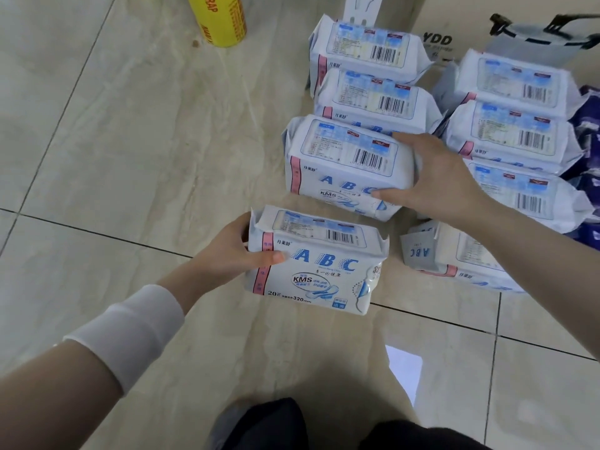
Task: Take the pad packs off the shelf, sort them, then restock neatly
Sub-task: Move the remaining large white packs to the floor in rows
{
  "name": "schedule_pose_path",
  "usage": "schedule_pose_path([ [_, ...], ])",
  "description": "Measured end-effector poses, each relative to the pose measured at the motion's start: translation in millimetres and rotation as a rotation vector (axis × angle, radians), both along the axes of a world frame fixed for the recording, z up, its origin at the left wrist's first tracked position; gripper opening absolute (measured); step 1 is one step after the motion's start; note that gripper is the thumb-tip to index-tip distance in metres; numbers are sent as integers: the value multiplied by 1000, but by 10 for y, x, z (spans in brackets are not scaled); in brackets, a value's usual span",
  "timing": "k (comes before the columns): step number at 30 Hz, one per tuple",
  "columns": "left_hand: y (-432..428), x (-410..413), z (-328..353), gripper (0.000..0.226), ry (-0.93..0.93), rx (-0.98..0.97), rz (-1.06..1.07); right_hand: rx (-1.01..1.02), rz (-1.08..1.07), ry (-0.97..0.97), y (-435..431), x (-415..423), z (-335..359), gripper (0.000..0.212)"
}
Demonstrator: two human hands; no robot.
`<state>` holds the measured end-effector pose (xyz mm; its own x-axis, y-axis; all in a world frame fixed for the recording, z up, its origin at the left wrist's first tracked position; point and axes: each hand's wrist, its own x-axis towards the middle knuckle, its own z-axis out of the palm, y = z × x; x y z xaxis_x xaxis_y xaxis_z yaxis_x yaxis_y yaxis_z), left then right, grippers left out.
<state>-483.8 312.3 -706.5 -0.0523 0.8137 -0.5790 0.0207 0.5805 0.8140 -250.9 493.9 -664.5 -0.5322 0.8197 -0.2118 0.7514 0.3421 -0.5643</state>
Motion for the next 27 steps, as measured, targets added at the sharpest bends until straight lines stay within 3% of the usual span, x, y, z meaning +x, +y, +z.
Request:
schedule_pose_path([
  [9, -109, 124, 1493, 60, -6, -25, 93, -170, -44, -19, -41, 26, 1536, 72],
  [19, 56, 209, 4237, 54, -67, 32, 58, -282, -144, -56, 104, 212, 4446, 66],
  [27, 354, 320, 6356, 48, -56, 188, -6, -173, -250, -53, 61, 525, 6807, 65],
])
